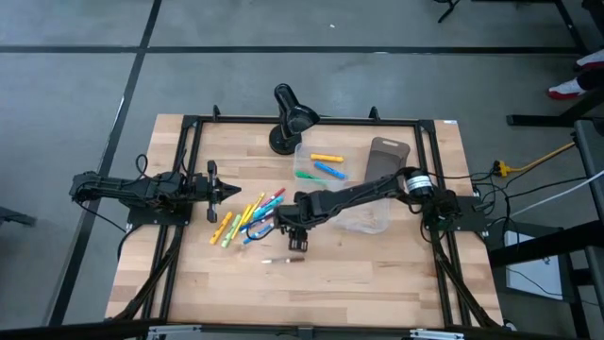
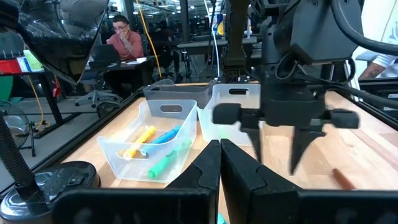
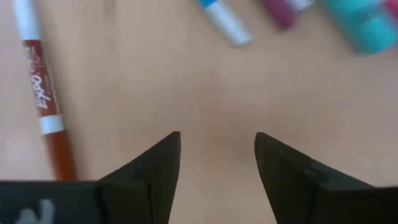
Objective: Pick & Place Markers
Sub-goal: Put the brown marker pen into the bottom transparent bin
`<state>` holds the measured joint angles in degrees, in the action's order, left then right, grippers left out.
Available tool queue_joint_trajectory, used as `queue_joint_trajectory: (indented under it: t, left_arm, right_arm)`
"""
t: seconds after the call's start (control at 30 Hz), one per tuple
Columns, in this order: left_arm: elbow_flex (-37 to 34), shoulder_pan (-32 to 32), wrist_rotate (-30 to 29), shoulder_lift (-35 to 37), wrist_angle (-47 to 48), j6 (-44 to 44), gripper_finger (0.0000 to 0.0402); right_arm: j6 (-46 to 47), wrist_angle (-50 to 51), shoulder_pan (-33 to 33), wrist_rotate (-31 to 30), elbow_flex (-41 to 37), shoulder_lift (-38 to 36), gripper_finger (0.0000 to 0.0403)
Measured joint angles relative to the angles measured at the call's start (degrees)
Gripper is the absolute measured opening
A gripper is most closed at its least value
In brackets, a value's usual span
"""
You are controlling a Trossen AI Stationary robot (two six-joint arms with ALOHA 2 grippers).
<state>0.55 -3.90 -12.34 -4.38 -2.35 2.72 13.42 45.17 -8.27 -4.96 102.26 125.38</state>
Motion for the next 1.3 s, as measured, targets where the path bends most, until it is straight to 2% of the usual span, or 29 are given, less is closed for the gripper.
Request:
queue_joint_trajectory:
  t: [0.2,0.47,0.57,0.73,0.77,0.83,0.9,1.0,1.3]
  left_arm:
    - [0.00,0.00,0.00,0.00,0.00,0.00,0.0006]
    - [-0.01,0.00,0.00,0.00,-0.02,0.02,0.0006]
    - [0.00,-0.01,0.00,0.00,0.00,0.00,0.0006]
    - [0.00,0.00,0.00,0.00,-0.02,0.02,0.0006]
    - [-0.02,-0.02,0.00,0.00,0.00,0.00,0.0006]
    - [-0.02,0.00,0.04,0.00,-0.02,0.00,0.0006]
    - [-0.01,0.00,0.02,0.00,0.00,0.00,0.0006]
    - [-0.02,0.00,0.02,0.00,0.00,0.00,0.0006]
    - [-0.02,-0.02,0.24,0.00,-0.13,0.00,0.0006]
  right_arm:
    - [0.47,-2.75,-2.30,6.54,-0.02,-0.29,0.0206]
    - [-9.69,-9.10,-7.35,20.01,-0.01,-0.83,0.0195]
    - [-9.68,-11.14,-8.14,24.20,0.00,-0.83,0.0152]
    - [-4.83,-16.83,-9.33,28.27,0.02,1.48,0.0026]
    - [-4.42,-18.35,-9.86,29.03,0.02,2.78,0.0014]
    - [-2.02,-22.12,-10.87,32.19,-0.01,6.24,0.0013]
    - [0.40,-26.40,-11.82,38.02,-0.09,9.33,0.0010]
    - [1.39,-32.53,-13.03,42.14,0.25,11.03,0.0004]
    - [2.35,-31.73,-13.45,42.26,0.09,10.99,0.0004]
